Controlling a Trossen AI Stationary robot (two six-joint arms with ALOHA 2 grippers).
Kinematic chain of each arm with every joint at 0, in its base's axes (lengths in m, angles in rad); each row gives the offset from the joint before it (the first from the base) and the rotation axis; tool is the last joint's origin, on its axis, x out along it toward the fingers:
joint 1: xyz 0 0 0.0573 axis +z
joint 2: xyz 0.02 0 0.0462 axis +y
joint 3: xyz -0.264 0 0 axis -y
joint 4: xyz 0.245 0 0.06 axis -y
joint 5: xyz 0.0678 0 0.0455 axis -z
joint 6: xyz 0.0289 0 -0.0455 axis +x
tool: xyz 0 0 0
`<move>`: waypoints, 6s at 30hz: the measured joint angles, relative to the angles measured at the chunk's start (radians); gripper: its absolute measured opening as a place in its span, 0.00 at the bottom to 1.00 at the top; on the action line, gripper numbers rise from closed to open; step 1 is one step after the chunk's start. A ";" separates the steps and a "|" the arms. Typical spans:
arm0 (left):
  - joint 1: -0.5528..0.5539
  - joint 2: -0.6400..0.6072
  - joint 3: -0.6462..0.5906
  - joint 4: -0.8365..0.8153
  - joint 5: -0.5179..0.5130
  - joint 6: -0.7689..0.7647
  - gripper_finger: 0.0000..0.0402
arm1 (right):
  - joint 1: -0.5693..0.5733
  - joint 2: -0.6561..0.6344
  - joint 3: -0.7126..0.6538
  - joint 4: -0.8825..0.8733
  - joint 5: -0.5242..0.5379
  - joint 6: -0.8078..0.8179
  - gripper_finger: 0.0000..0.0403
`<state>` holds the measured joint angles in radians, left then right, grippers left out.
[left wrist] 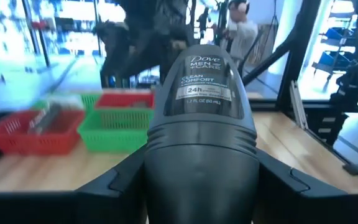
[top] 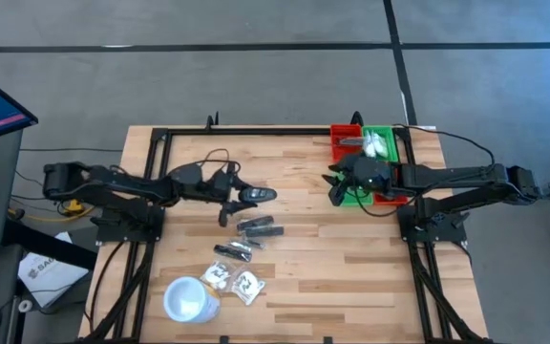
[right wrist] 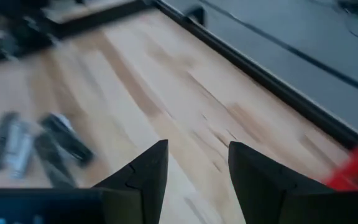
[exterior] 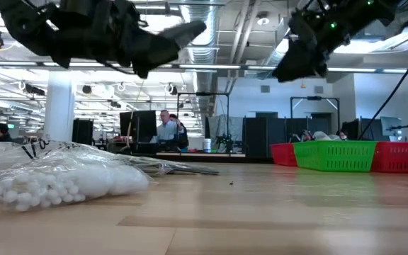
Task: Pick & Place Travel size toiletries
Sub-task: Put the gray deodorant into the bottom red bin
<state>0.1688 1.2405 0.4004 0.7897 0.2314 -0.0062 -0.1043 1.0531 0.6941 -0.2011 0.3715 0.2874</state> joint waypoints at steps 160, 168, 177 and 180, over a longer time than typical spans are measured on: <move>-0.083 0.269 0.354 -0.032 -0.076 0.114 0.59 | 0.080 0.184 0.184 0.324 -0.308 -0.388 0.49; -0.083 0.269 0.355 -0.110 -0.078 0.104 0.58 | 0.033 0.107 0.184 0.075 -0.249 -0.311 0.49; -0.083 0.269 0.355 -0.122 -0.082 0.103 0.57 | -0.034 0.068 0.184 -0.192 -0.177 -0.183 0.49; -0.083 0.269 0.355 -0.121 -0.082 0.103 0.57 | -0.057 0.069 0.184 -0.272 -0.149 -0.148 0.49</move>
<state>0.0856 1.5097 0.7551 0.6685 0.1493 0.0971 -0.1613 1.1221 0.8783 -0.4735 0.2230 0.1397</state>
